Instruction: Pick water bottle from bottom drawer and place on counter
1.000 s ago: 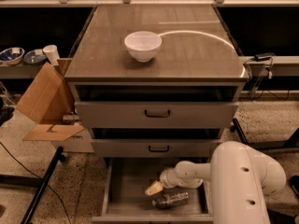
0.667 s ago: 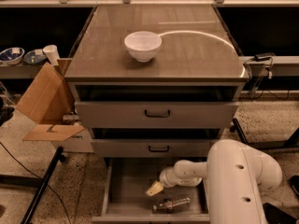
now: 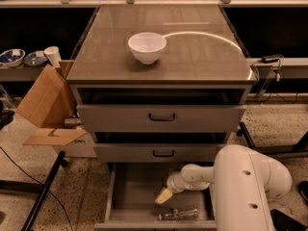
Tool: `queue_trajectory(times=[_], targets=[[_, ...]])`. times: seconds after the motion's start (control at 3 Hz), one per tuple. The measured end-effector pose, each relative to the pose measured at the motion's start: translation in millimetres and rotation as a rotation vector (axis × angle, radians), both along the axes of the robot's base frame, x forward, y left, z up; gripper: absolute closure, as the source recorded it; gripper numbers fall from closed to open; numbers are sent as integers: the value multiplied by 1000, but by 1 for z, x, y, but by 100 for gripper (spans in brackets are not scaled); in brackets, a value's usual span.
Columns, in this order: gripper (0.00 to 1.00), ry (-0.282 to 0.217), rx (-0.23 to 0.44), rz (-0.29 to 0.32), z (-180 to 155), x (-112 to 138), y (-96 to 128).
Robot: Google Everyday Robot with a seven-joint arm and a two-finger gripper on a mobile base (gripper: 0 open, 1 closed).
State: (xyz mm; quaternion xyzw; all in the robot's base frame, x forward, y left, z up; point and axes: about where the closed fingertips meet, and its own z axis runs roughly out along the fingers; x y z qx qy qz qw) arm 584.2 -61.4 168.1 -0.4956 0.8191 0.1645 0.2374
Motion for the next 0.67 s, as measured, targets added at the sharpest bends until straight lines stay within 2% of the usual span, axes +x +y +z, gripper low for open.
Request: queue_trajectory(times=[0.67], targets=[[0,4,-53,77,-16,-11,-22]])
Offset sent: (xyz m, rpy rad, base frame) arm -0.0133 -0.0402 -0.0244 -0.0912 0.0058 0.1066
